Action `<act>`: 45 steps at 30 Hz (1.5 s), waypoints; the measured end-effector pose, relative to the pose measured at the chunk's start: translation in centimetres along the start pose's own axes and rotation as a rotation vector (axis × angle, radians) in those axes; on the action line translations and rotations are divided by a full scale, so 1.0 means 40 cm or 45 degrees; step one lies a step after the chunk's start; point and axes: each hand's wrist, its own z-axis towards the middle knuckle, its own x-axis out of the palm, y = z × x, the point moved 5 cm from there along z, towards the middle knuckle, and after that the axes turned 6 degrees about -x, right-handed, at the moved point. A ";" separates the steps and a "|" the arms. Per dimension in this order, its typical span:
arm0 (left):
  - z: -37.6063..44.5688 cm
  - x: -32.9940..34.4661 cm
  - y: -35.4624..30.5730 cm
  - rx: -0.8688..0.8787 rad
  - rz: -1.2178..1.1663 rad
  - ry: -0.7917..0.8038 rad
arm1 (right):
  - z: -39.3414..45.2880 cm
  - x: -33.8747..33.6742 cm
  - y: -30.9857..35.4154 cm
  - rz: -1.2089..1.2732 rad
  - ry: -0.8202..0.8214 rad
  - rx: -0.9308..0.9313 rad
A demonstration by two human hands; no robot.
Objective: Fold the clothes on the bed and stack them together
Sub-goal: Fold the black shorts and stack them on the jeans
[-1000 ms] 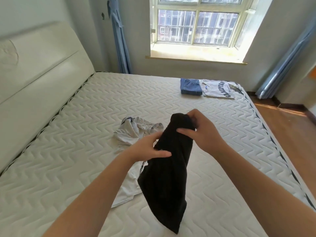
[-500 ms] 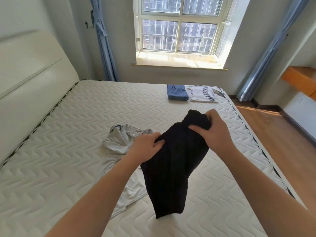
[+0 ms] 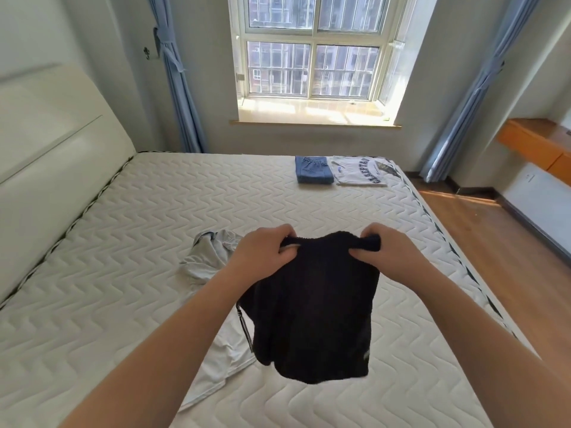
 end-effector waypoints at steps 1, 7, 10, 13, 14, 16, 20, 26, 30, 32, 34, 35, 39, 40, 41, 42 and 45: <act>-0.001 0.008 0.010 -0.031 0.015 0.027 | 0.001 -0.003 0.001 0.049 -0.062 -0.007; -0.039 0.089 0.075 -0.134 -0.234 0.432 | 0.014 -0.003 0.029 0.236 -0.272 -0.070; -0.076 0.127 0.096 -0.126 -0.255 0.665 | 0.027 -0.003 0.032 0.304 -0.317 -0.052; -0.099 0.156 0.138 -0.232 -0.167 0.740 | 0.041 -0.013 0.019 0.334 -0.328 -0.034; -0.103 0.165 0.151 -0.238 -0.103 0.759 | 0.044 -0.016 0.012 0.336 -0.315 -0.026; -0.111 0.177 0.171 -0.211 0.052 0.798 | 0.047 -0.019 -0.002 0.334 -0.285 -0.020; -0.103 0.170 0.207 -0.125 0.354 0.637 | 0.043 -0.013 -0.027 0.352 -0.227 -0.077; -0.058 0.079 0.214 -0.035 0.261 0.444 | 0.029 -0.034 -0.071 0.178 -0.069 -0.253; -0.031 -0.008 0.163 0.189 0.544 0.316 | 0.032 -0.060 -0.098 -0.147 0.090 -0.398; -0.007 -0.038 0.124 0.340 0.708 0.329 | 0.042 -0.070 -0.111 -0.316 0.155 -0.432; 0.015 -0.060 0.087 0.487 0.875 0.370 | 0.054 -0.075 -0.126 -0.444 0.197 -0.423; 0.024 -0.068 0.075 0.539 0.950 0.398 | 0.060 -0.076 -0.131 -0.498 0.198 -0.426; 0.059 -0.106 0.054 0.724 1.137 0.428 | 0.074 -0.084 -0.145 -0.620 0.120 -0.468; 0.067 -0.118 0.051 0.759 1.162 0.433 | 0.075 -0.087 -0.146 -0.637 0.093 -0.478; 0.076 -0.129 0.048 0.780 1.183 0.452 | 0.076 -0.090 -0.147 -0.644 0.064 -0.486; 0.084 -0.141 0.044 0.779 1.197 0.482 | 0.076 -0.093 -0.148 -0.640 0.037 -0.491; 0.102 -0.184 0.013 0.706 1.225 0.475 | 0.080 -0.099 -0.143 -0.613 -0.006 -0.516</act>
